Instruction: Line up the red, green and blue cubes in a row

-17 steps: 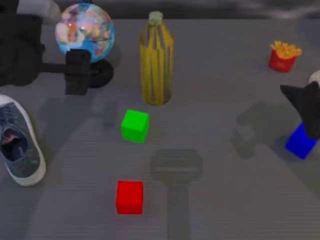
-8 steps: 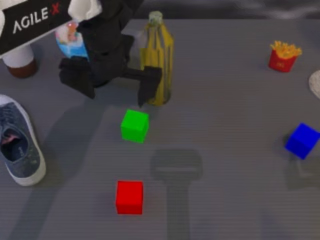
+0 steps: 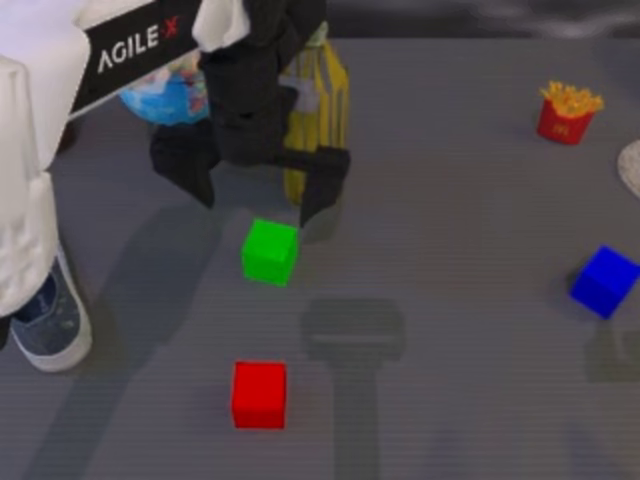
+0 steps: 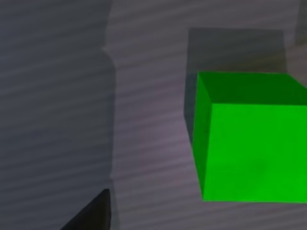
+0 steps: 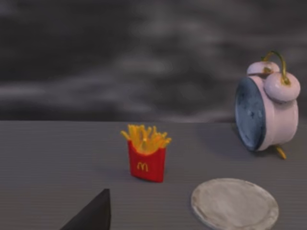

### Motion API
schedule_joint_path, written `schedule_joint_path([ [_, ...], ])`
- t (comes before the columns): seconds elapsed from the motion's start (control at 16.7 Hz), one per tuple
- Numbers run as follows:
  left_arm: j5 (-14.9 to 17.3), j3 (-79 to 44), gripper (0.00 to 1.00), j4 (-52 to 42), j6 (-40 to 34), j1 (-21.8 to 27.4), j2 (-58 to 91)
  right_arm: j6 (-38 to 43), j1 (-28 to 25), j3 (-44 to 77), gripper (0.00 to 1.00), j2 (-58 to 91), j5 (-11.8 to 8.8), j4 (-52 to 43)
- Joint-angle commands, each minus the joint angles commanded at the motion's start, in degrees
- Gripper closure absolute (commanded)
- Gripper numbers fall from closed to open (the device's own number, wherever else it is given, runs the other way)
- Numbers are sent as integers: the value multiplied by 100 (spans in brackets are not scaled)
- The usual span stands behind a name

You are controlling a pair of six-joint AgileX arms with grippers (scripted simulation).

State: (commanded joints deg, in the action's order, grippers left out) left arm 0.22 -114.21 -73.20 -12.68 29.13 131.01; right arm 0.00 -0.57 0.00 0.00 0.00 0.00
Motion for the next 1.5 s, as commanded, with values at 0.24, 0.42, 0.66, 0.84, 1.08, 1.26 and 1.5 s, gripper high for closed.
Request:
schedule_joint_path([
  [0.24,1,100,0,105,13,-21,18,0,0,0,0,0,0,0],
  [0.42,2,517,0,669,17,-15,148,0,0,0,0,0,0,0],
  [0.66,4,1106,0,1487,14,-10,358,0,0,0,0,0,0,0],
  [0.84,4,1179,0,1568,13,-8,389,0,0,0,0,0,0,0],
  [1.08,4,1179,15,1568,13,-8,389,0,0,0,0,0,0,0],
  [1.26,4,1179,38,1568,13,-8,389,0,0,0,0,0,0,0],
  [1.5,4,1179,68,1568,13,-8,389,0,0,0,0,0,0,0],
])
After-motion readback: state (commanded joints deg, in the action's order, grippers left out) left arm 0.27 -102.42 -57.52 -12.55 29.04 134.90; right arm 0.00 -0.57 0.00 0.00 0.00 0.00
